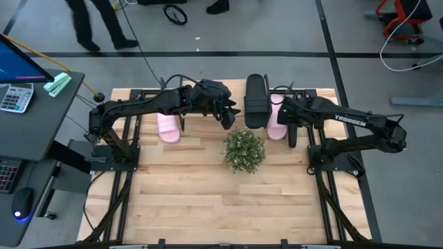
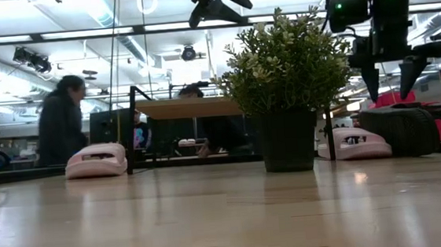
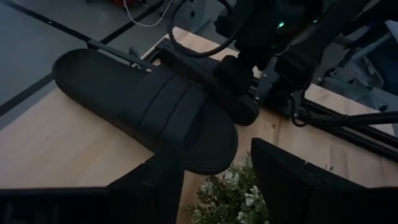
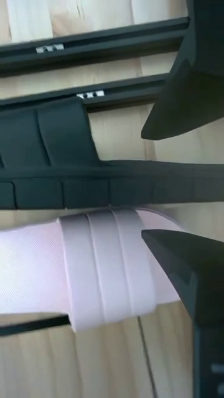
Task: Pick and place slides into the shelf
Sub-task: Put the black slipper on the shelf
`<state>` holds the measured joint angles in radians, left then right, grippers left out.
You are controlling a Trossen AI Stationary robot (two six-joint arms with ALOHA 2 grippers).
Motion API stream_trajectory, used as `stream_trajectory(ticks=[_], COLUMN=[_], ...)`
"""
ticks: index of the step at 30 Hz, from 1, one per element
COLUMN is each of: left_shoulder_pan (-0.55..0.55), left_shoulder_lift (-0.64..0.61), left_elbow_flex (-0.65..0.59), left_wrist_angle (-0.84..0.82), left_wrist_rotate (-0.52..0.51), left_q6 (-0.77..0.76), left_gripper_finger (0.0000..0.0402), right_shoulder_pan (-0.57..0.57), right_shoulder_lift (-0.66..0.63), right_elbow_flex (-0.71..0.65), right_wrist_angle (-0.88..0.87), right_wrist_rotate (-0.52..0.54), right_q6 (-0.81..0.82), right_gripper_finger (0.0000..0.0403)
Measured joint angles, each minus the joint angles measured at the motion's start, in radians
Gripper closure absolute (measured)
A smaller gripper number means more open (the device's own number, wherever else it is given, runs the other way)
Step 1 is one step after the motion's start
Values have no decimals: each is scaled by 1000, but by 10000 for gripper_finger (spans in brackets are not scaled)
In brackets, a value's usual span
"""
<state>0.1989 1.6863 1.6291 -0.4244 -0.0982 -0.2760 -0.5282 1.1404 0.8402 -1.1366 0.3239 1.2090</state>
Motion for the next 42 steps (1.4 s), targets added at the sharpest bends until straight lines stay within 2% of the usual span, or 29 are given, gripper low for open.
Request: stream_trajectory(ticks=[17,26,42], left_shoulder_pan=[0,0,1], left_shoulder_lift=[0,0,0], left_elbow_flex=[0,0,0], left_wrist_angle=[5,5,7], left_wrist_rotate=[0,-1,-1], left_q6=[0,1,3], left_gripper_finger=[213,207,208], right_shoulder_pan=[-58,-82,-170], right_shoulder_lift=[62,35,14], right_elbow_flex=[-7,-122,-127], right_wrist_angle=[9,146,185], right_wrist_rotate=[15,-86,-61], right_q6=[-2,25,-24], right_gripper_finger=[148,151,151])
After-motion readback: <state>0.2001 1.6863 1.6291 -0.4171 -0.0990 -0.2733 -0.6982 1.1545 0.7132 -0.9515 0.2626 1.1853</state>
